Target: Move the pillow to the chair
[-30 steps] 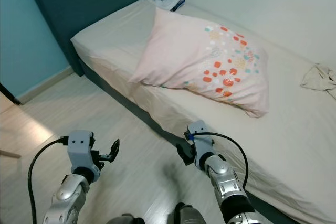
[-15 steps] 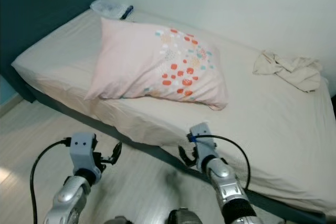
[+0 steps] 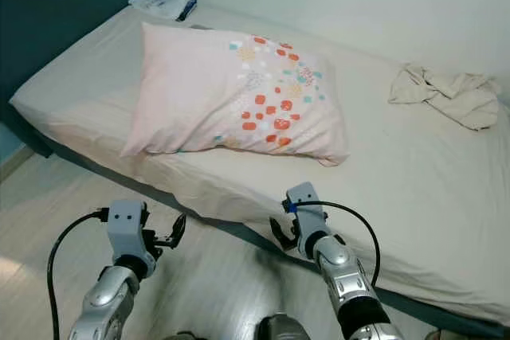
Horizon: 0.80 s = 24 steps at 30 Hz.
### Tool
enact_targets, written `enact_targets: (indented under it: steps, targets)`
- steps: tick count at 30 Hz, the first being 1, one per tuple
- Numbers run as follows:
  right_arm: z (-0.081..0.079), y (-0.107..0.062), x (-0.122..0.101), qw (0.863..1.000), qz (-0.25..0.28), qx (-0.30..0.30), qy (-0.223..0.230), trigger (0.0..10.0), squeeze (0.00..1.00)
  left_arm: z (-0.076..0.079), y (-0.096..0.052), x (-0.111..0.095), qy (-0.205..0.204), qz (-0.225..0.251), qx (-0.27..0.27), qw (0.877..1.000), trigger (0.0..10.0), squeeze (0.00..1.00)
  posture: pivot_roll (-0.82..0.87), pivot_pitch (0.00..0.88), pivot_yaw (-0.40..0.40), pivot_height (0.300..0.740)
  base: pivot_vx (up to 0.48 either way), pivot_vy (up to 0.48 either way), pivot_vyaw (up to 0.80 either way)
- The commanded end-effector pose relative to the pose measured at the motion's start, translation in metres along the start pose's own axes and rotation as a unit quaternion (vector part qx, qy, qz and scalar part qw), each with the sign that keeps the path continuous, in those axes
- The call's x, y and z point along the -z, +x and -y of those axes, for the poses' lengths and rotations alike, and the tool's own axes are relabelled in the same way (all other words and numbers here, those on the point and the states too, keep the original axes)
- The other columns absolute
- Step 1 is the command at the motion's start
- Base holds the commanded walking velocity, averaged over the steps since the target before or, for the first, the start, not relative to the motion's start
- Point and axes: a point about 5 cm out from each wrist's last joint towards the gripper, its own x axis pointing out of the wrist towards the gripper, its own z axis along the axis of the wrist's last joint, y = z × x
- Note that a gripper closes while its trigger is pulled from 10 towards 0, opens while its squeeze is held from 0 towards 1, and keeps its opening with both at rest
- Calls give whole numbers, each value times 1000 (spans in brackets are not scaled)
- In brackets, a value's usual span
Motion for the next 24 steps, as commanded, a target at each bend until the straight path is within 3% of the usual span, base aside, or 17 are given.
enact_targets:
  steps: [1,24]
  targets:
    - [-1,-2,5,1000,-4,-1,7,10000,0,-3,-5,6,0,-12,-9,1000,10000,0,-106,216,-68,721,259,0,0]
    - [-3,-2,2,1000,3,-8,5,10000,0,-6,-5,3,-4,-9,-20,1000,10000,0,-106,236,-73,721,300,0,0]
